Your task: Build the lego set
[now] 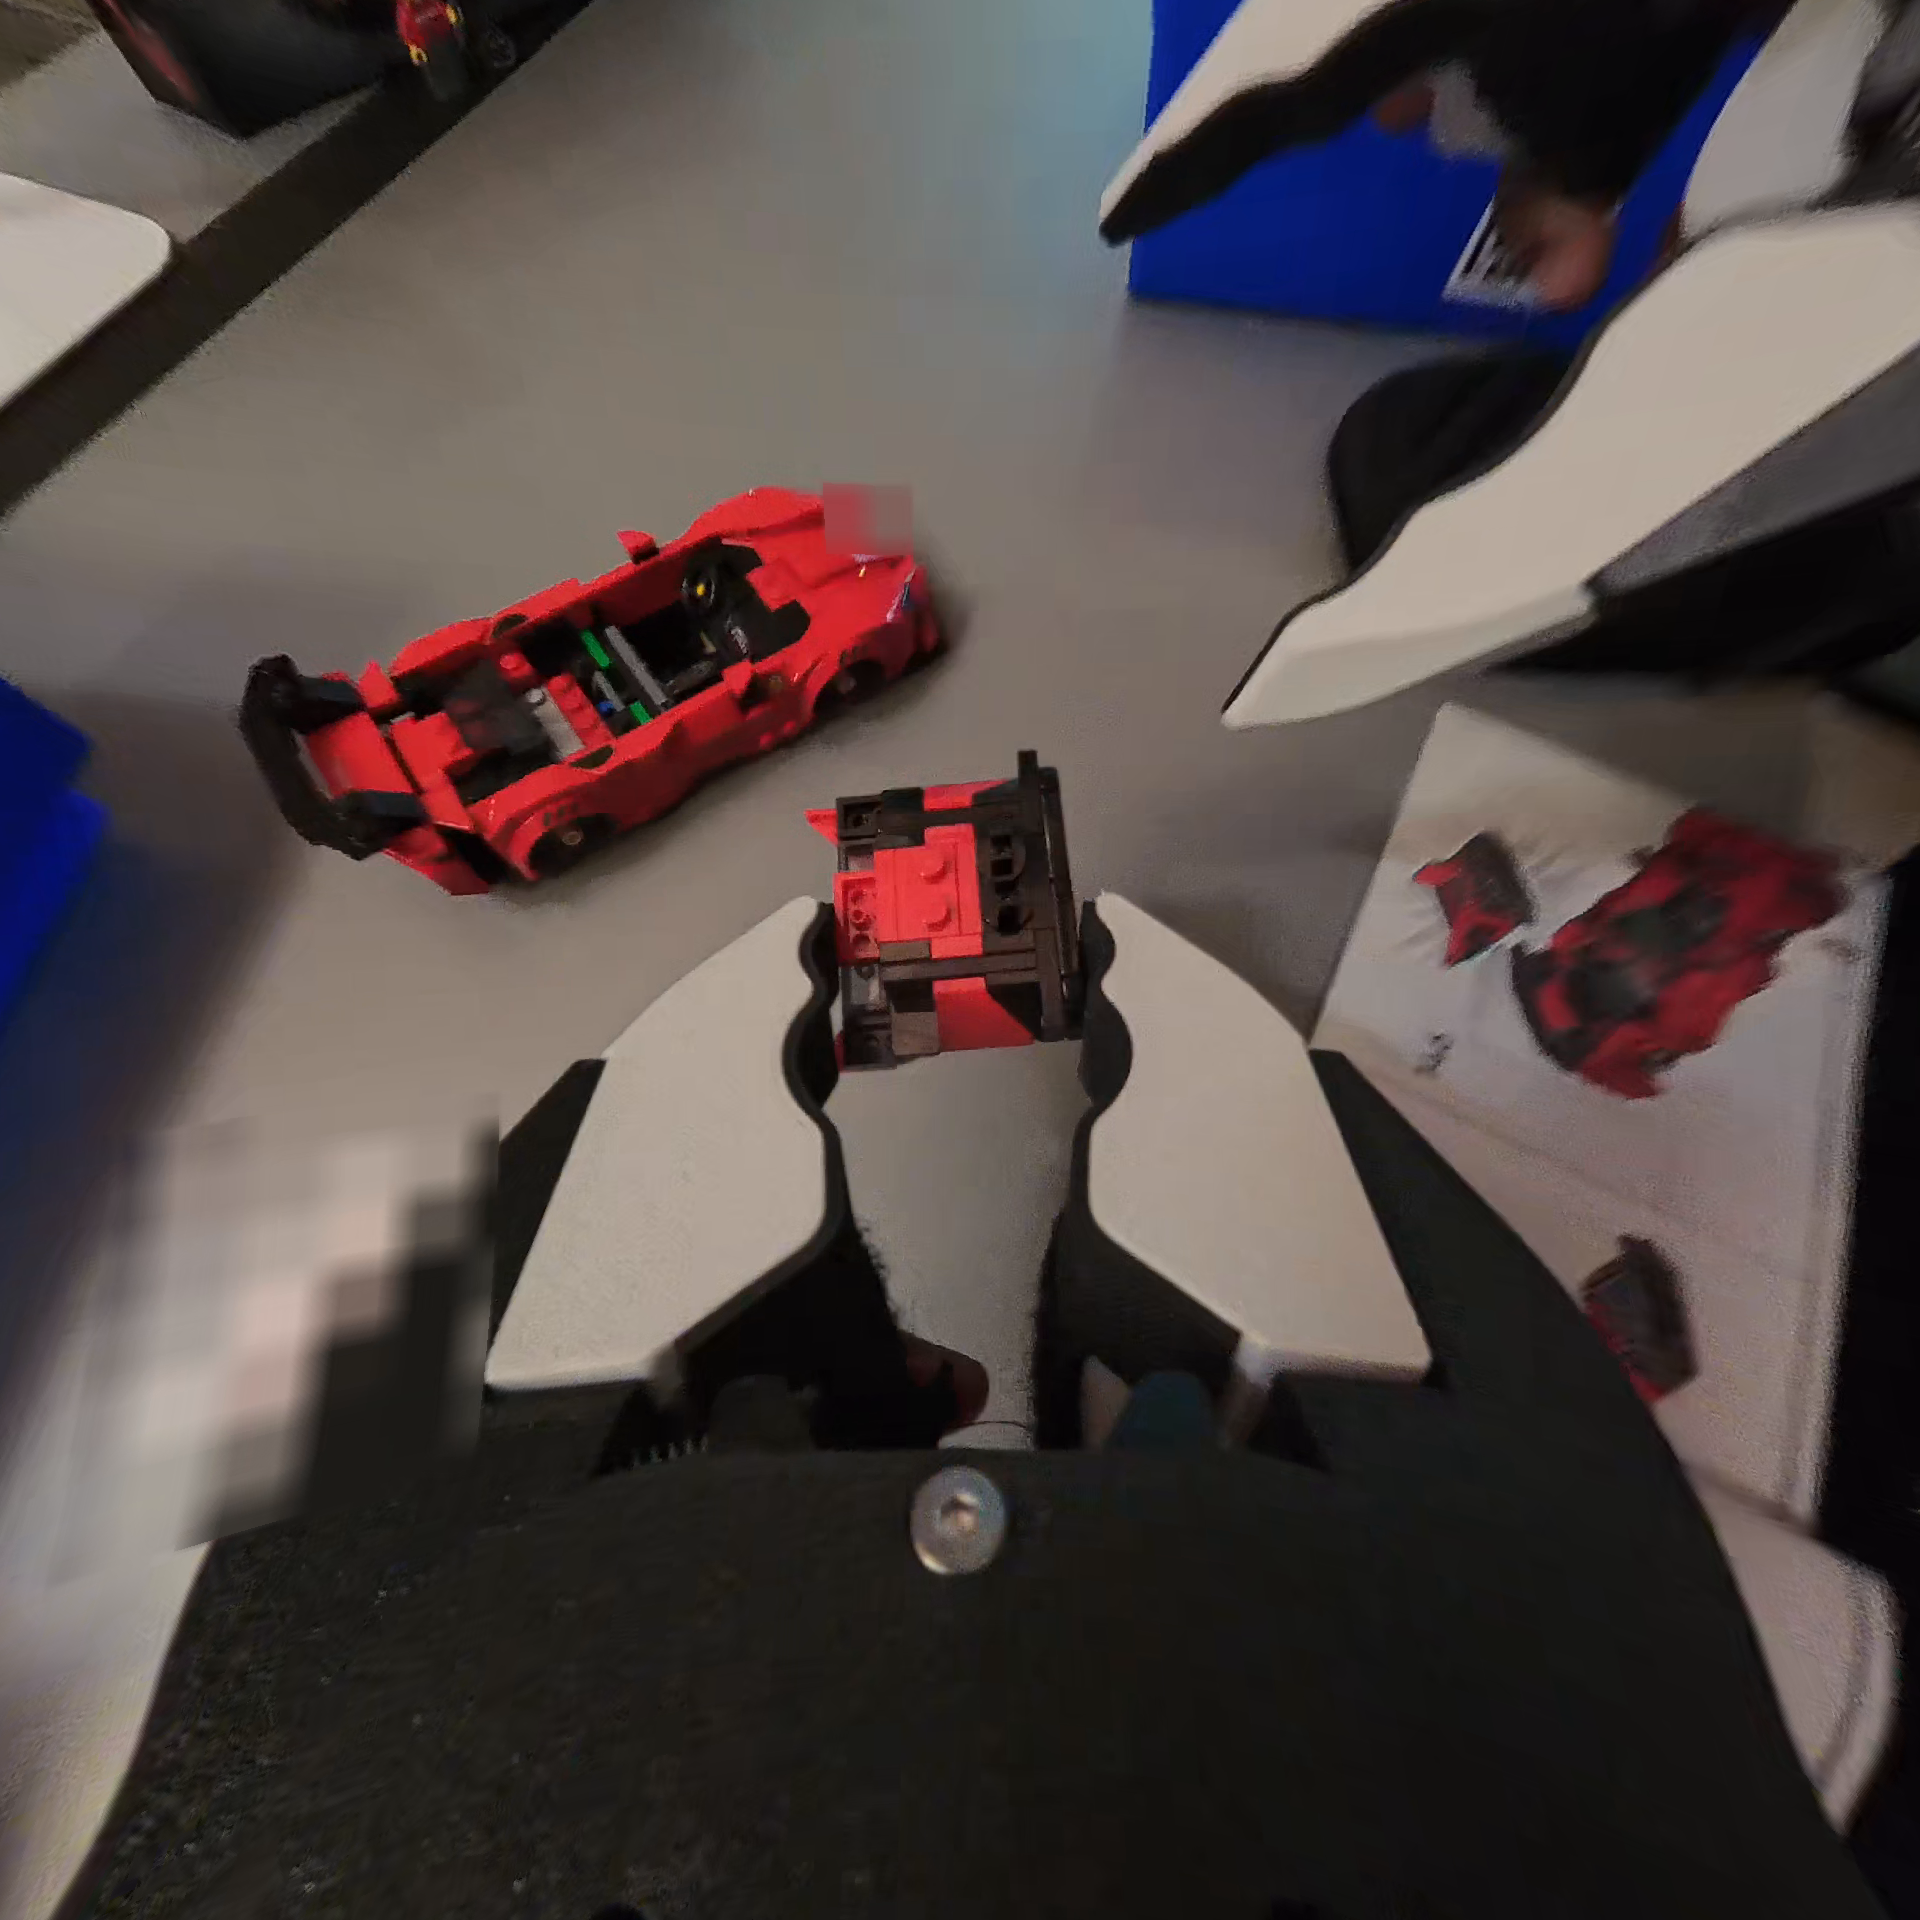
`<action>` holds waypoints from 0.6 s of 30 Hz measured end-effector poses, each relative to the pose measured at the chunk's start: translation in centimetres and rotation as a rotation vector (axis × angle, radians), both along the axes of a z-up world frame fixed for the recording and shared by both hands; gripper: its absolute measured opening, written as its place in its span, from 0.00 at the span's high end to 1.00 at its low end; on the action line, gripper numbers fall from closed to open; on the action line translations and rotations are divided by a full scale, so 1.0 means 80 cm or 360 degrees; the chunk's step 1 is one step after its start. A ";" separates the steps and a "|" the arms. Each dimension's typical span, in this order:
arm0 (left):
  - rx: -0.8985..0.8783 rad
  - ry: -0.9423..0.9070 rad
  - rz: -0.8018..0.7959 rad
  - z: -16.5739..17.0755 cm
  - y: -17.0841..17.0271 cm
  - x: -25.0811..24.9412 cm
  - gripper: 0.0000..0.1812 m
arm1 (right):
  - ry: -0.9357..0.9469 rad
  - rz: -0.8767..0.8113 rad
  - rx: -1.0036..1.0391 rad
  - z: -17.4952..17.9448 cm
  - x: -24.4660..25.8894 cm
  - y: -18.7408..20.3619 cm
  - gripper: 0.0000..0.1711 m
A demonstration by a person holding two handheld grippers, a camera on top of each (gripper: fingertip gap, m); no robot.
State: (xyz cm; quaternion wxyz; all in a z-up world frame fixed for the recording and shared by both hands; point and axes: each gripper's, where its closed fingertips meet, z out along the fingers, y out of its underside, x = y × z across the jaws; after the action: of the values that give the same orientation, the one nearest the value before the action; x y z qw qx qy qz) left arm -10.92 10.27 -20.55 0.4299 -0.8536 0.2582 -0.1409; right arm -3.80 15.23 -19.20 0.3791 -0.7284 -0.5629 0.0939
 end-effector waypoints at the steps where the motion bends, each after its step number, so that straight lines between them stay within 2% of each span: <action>1: 0.0013 0.0088 -0.0009 -0.005 0.000 0.000 0.76 | 0.0002 -0.0011 -0.0019 -0.004 0.005 0.000 0.43; 10: -0.0082 0.0208 -0.0250 -0.050 -0.009 0.031 0.76 | 0.0072 -0.0010 -0.0195 -0.036 0.021 -0.014 0.44; 18: -0.0122 0.0264 -0.0276 -0.077 -0.011 0.035 0.75 | 0.0198 -0.0005 -0.0291 -0.056 0.012 -0.025 0.44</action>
State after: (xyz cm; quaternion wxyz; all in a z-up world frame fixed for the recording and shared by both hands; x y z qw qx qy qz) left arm -8.15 9.38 -26.75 0.3603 -0.8527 0.3600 -0.1162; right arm -2.83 13.27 -23.70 0.3454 -0.7536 -0.5264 0.1891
